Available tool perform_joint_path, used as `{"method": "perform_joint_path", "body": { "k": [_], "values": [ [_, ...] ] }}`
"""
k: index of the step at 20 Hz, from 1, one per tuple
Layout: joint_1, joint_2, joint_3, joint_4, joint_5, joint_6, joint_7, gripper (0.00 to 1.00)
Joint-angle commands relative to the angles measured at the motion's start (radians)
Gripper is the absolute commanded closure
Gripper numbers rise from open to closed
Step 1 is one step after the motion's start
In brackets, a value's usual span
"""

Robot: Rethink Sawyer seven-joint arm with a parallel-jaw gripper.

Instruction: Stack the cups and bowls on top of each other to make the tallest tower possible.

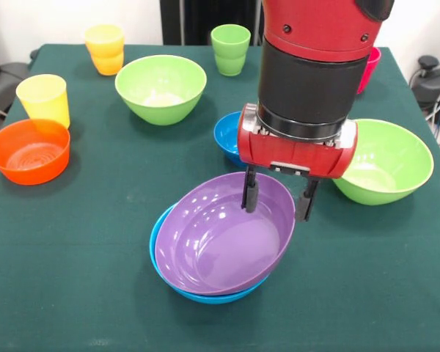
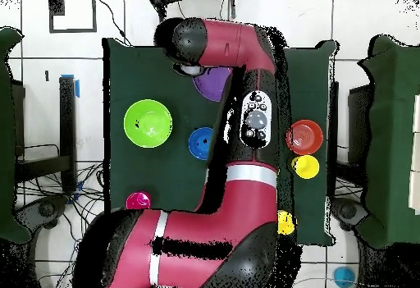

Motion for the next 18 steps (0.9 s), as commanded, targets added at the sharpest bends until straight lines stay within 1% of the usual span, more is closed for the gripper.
{"method": "perform_joint_path", "body": {
  "k": [1,8,14,18],
  "values": [
    [-0.023,0.005,0.144,0.134,-0.090,-0.084,-0.313,0.00],
    [-0.027,0.014,0.160,0.127,-0.105,-0.090,-0.301,0.00],
    [-0.028,0.013,0.165,0.143,-0.116,-0.107,-0.292,0.00],
    [-0.030,0.020,0.167,0.125,-0.123,-0.099,-0.297,0.00]
  ]
}}
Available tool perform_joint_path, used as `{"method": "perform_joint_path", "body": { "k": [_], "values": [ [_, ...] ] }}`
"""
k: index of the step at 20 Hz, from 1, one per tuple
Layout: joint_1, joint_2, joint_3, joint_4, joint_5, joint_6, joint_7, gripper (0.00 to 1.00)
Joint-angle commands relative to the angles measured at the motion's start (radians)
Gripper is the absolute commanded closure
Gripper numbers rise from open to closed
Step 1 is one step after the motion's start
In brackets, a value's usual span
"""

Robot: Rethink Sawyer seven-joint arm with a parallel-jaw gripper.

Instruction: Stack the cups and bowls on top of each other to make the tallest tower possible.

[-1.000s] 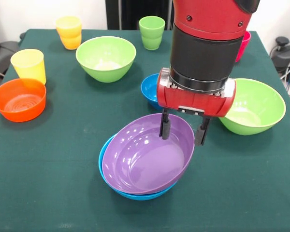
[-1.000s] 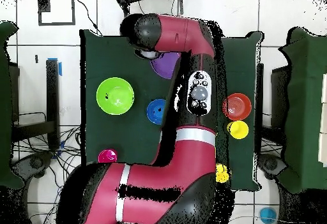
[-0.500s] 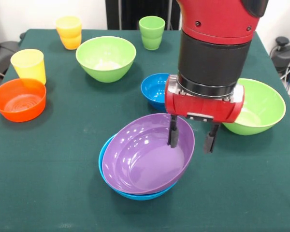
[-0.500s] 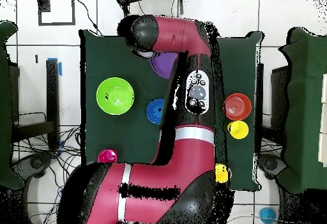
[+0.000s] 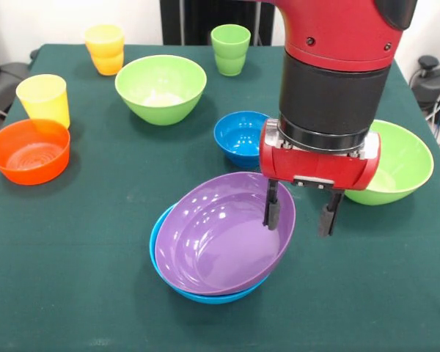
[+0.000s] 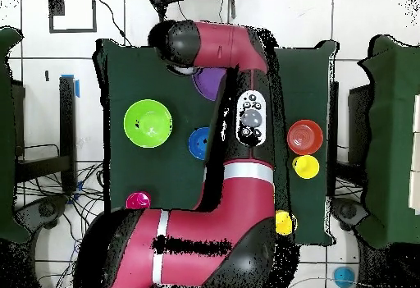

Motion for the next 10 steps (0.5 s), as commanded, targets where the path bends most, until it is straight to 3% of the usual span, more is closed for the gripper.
{"method": "perform_joint_path", "body": {
  "k": [1,10],
  "values": [
    [-0.030,0.022,0.112,0.115,-0.101,-0.037,-0.297,0.00],
    [-0.042,0.054,0.132,0.098,-0.131,-0.063,-0.297,0.00]
  ]
}}
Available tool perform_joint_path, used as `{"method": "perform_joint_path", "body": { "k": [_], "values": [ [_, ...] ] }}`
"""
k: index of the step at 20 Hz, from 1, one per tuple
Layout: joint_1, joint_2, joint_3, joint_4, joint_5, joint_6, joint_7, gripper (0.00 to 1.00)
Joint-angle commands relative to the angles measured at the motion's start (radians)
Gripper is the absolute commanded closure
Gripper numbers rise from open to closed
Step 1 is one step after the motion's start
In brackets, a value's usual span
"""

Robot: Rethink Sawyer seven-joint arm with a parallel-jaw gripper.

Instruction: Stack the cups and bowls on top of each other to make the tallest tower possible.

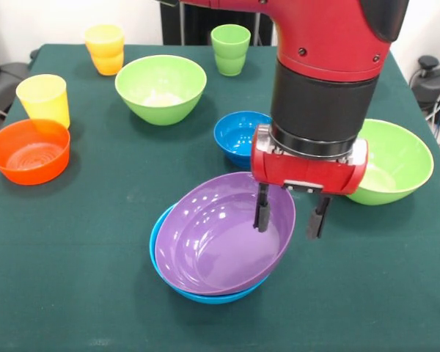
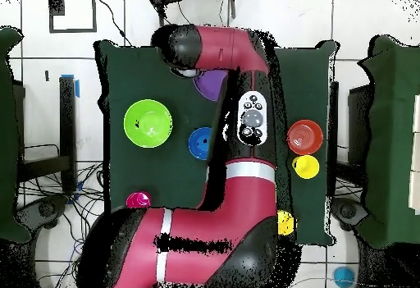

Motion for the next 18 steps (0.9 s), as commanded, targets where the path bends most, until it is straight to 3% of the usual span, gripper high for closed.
{"method": "perform_joint_path", "body": {
  "k": [1,18],
  "values": [
    [-0.033,0.052,0.124,0.085,-0.094,-0.053,-0.296,0.00],
    [-0.036,0.029,0.145,0.126,-0.126,-0.066,-0.259,0.00]
  ]
}}
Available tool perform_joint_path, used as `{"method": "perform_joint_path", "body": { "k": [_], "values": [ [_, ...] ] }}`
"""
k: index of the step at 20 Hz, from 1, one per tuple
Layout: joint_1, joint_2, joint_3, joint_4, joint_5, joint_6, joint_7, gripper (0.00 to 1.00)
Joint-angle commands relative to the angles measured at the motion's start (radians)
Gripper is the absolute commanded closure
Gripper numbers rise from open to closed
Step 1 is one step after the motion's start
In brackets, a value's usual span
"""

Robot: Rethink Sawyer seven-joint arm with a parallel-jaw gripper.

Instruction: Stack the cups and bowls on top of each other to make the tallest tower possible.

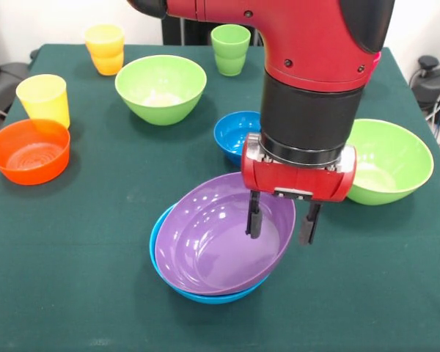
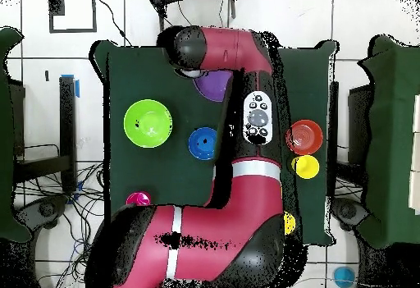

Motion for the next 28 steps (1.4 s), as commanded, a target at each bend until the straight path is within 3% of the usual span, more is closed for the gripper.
{"method": "perform_joint_path", "body": {
  "k": [1,28],
  "values": [
    [-0.012,0.031,0.106,0.117,-0.088,-0.057,-0.260,0.00],
    [0.001,0.086,0.116,0.066,-0.127,-0.072,-0.250,0.00]
  ]
}}
